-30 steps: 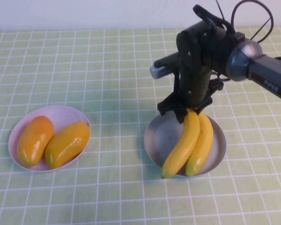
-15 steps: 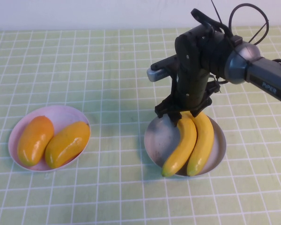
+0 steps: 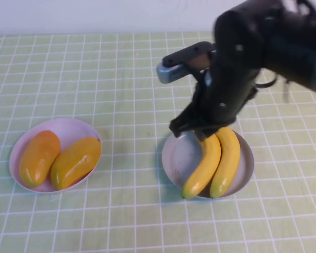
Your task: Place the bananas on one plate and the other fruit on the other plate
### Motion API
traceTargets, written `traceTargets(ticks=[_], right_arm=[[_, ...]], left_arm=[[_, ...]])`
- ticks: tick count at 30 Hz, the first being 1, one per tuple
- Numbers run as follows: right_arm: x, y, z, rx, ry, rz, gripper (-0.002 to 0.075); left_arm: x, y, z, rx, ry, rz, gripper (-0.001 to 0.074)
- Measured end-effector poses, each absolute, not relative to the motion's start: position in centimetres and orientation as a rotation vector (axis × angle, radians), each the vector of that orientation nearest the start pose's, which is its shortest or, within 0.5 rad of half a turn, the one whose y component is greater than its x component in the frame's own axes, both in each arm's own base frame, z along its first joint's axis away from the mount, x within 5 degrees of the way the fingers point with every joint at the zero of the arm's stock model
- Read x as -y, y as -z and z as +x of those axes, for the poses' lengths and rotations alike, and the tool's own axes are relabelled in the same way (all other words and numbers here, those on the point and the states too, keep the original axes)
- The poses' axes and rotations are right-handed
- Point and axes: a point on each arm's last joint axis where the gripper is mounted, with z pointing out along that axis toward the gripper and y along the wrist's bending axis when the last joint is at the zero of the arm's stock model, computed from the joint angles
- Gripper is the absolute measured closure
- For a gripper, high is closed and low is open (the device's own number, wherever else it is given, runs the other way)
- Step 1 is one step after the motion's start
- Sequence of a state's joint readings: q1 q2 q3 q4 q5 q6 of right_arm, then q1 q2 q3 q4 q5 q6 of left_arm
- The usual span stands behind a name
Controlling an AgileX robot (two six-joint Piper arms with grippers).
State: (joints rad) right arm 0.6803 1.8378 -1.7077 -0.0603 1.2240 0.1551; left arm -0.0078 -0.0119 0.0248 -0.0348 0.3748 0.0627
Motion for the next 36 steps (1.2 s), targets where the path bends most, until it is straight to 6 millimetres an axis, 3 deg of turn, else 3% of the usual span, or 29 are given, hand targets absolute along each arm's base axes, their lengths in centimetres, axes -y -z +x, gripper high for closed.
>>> traceTargets(ticks=[3,11,20,27,33,36], right_arm=[[-22.4,-32.3,28.2,-2.732,-0.108,-0.757,0.0719],[-16.5,-35.8,21.1,-2.651,-0.131,-0.76,0.074],[-10.7,-35.9,13.8,-2.594,-0.184,-0.74,0.0741],[-8.9,-36.2,11.3,-2.538,-0.235,-0.723,0.0741],[-8.2,-32.8,11.2,-2.404,-0.253,-0.686,0.0741],[-6.9,-30.5,11.3,-2.31,-0.264,-0.56,0.0741]], left_arm=[[0.2,-17.2,5.2,-1.871,-0.004,0.044,0.0731],[0.2,-17.2,5.2,-1.871,-0.004,0.044,0.0731],[0.2,-17.2,5.2,-1.871,-0.004,0.044,0.0731],[0.2,-17.2,5.2,-1.871,-0.004,0.044,0.0731],[0.2,-17.2,5.2,-1.871,-0.004,0.044,0.0731],[0.2,-17.2,5.2,-1.871,-0.004,0.044,0.0731]])
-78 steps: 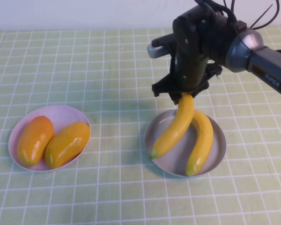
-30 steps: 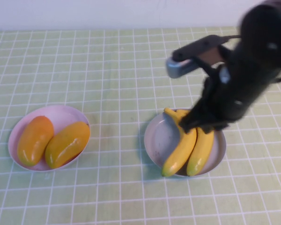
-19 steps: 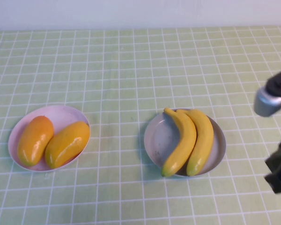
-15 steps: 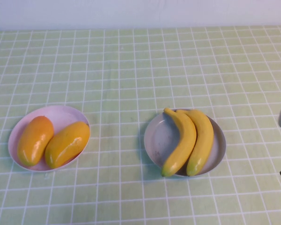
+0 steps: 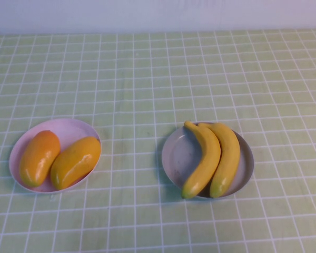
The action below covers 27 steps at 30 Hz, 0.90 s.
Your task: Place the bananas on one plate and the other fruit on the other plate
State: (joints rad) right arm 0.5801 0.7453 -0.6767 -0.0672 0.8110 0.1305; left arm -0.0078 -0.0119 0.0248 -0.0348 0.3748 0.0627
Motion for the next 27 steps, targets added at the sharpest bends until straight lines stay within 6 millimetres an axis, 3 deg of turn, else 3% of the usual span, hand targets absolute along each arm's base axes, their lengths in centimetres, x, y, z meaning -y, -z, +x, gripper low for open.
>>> traceTargets(ticks=[5,11,18,27], right_arm=[[-3.2,-25.8,10.9,-2.132,-0.187,-0.238,0.0741],[-0.1,-21.7,7.9,-1.886,-0.049,0.045,0.0741],[0.3,-19.8,5.6,-1.715,-0.021,0.102,0.0741],[-0.2,-18.0,5.5,-1.78,-0.122,0.1,0.0741]], left_arm=[[0.2,-17.2,5.2,-1.871,-0.004,0.044,0.0731],[0.2,-17.2,5.2,-1.871,-0.004,0.044,0.0731],[0.2,-17.2,5.2,-1.871,-0.004,0.044,0.0731],[0.2,-17.2,5.2,-1.871,-0.004,0.044,0.0731]])
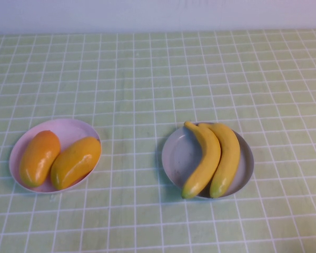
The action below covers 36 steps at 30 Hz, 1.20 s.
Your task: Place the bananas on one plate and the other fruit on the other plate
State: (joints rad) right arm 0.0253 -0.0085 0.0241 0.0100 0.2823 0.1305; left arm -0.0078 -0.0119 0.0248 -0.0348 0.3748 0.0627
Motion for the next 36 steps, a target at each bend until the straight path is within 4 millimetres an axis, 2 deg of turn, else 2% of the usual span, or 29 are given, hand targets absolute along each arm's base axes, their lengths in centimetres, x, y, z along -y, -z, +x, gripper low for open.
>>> traceTargets(ticks=[17,36], right_arm=[[-0.45,-17.46,5.3,-1.841,-0.081,-0.014,0.0741],[-0.48,-17.47,5.3,-1.841,-0.083,-0.018,0.0741]], left_arm=[[0.16,-17.18,5.25,-1.871,-0.004,0.044,0.0731],[0.16,-17.18,5.25,-1.871,-0.004,0.044,0.0731]])
